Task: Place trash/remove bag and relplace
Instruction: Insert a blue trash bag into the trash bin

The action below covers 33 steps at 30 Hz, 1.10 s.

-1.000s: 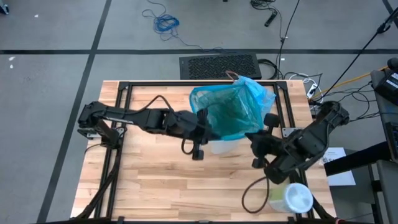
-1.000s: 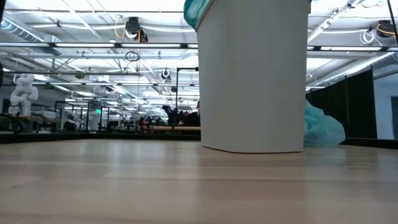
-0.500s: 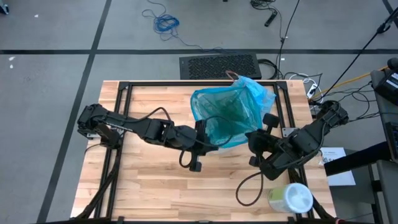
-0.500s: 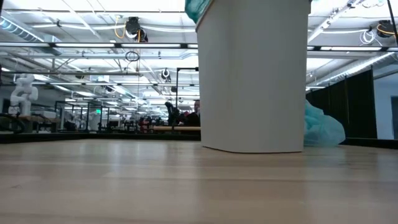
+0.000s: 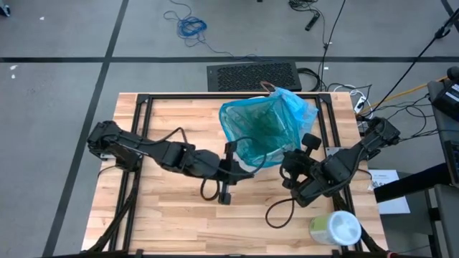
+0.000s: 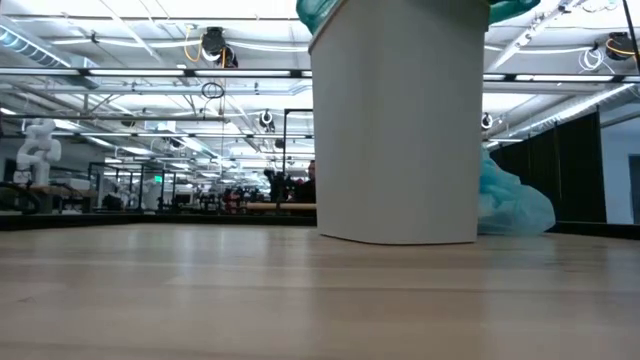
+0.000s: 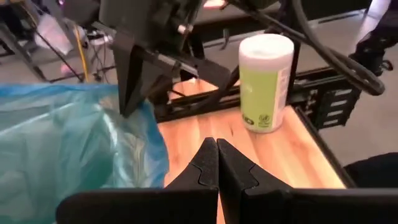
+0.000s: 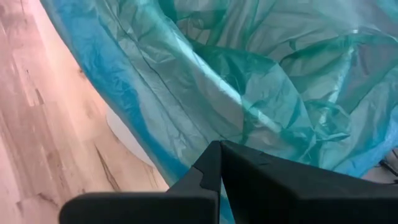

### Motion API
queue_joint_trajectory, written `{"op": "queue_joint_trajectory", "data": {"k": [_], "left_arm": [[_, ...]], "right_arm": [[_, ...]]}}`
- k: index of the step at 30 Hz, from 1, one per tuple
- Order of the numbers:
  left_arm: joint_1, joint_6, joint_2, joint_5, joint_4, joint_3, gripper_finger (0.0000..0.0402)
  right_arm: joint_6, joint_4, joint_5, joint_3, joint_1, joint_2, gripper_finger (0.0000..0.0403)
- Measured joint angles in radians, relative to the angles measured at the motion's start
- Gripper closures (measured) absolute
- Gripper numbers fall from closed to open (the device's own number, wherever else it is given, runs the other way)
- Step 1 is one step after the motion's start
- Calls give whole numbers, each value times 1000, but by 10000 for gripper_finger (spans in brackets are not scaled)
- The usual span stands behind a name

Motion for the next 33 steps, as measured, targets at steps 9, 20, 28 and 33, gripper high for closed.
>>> {"op": "queue_joint_trajectory", "data": {"k": [9,20,28,33], "left_arm": [[59,-68,46,-117,-126,-1,402],[71,-114,53,-164,-155,-48,402],[70,-123,53,-185,-153,-77,402],[66,-122,53,-187,-143,-77,402]], "right_arm": [[15,0,10,0,0,0,403],[52,0,70,75,76,0,403],[82,0,216,167,44,0,403],[34,0,211,166,-148,0,403]]}}
